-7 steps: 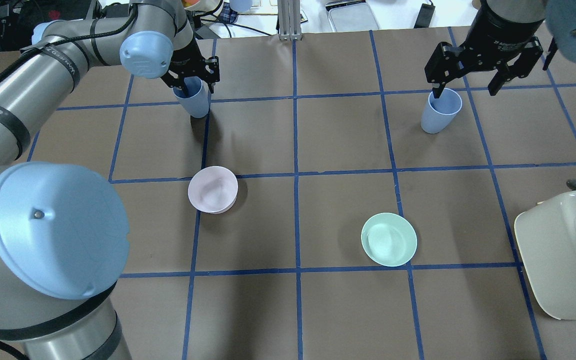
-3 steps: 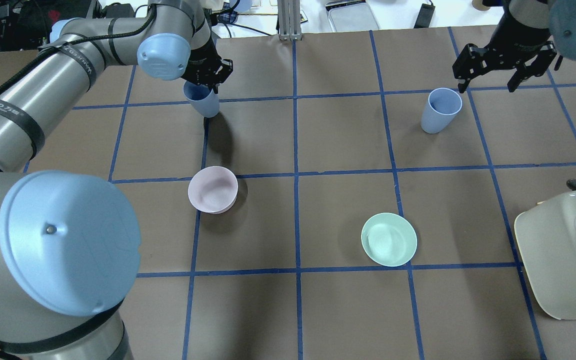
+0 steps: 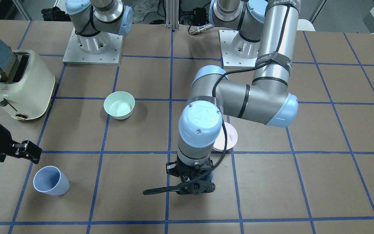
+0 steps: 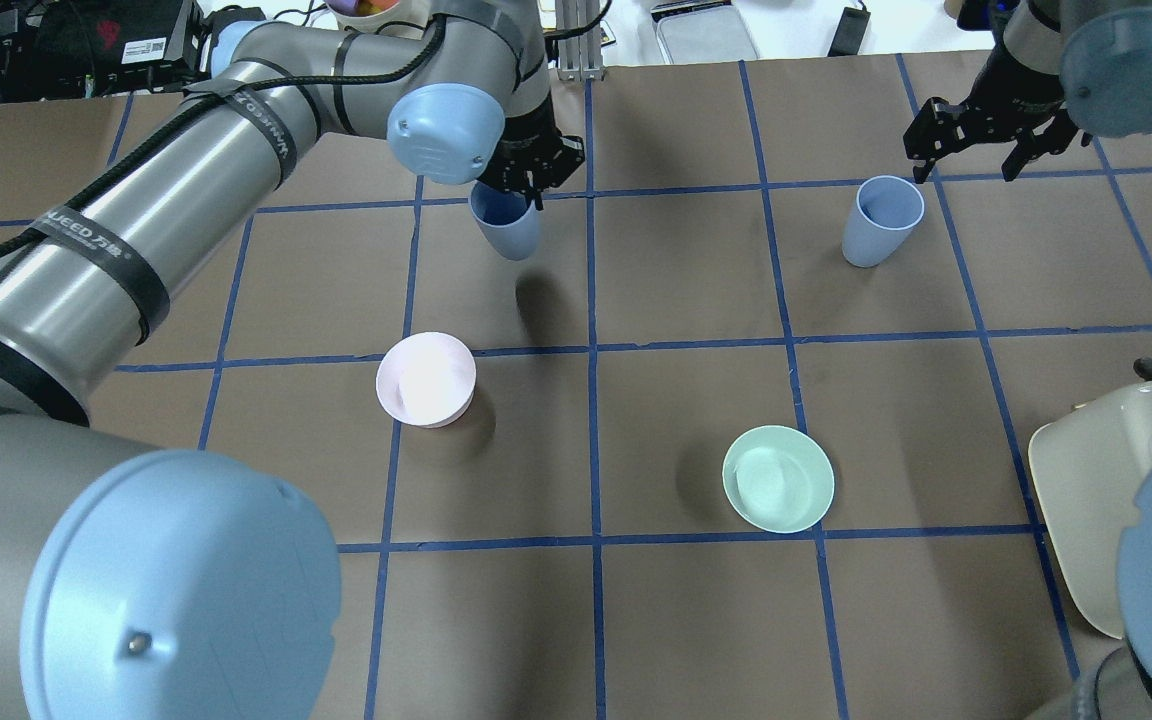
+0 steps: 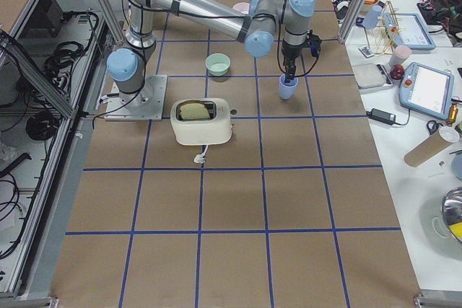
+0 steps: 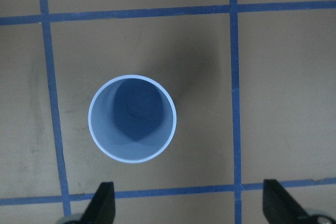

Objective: Stack blue cups with both arms

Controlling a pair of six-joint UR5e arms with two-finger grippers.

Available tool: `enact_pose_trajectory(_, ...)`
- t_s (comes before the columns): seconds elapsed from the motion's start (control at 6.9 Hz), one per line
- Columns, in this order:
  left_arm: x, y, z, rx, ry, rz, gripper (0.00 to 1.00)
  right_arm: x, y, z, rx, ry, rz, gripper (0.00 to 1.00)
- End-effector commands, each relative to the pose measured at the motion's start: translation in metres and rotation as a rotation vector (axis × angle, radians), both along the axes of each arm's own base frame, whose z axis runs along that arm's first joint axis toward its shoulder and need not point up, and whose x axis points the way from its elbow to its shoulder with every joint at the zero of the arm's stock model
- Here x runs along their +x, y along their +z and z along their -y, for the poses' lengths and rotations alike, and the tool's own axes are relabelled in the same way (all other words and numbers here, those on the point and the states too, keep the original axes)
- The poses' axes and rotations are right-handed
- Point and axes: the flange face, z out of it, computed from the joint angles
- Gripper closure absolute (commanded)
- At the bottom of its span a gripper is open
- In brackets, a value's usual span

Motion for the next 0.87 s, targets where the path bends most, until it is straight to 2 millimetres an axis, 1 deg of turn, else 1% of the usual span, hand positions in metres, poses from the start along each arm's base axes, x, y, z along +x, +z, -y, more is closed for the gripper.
enact_pose_trajectory(0.0,-0.070,-0.006,-0.062,0.108,0.002,-0.020,1.00,-0.007,-0.037,0.023,0.005,0.019,0.014,0.00)
enact_pose_trajectory(0.14,-0.077,-0.019,-0.073,0.132,0.006,-0.010,1.00,-0.007,-0.045,0.026,0.013,0.015,0.034,0.00)
enact_pose_trajectory(0.29,-0.076,-0.030,-0.077,0.140,0.004,-0.005,1.00,-0.005,-0.047,0.026,0.014,0.017,0.041,0.00)
enact_pose_trajectory(0.43,-0.076,-0.041,-0.077,0.156,0.004,0.003,1.00,-0.005,-0.055,0.026,0.028,0.018,0.043,0.00)
enact_pose_trajectory(0.58,-0.076,-0.048,-0.076,0.164,0.003,0.008,0.81,-0.006,-0.066,0.027,0.044,0.016,0.048,0.00)
enact_pose_trajectory(0.72,-0.077,-0.043,-0.075,0.156,0.003,0.004,0.01,-0.007,-0.073,0.027,0.056,0.016,0.050,0.00)
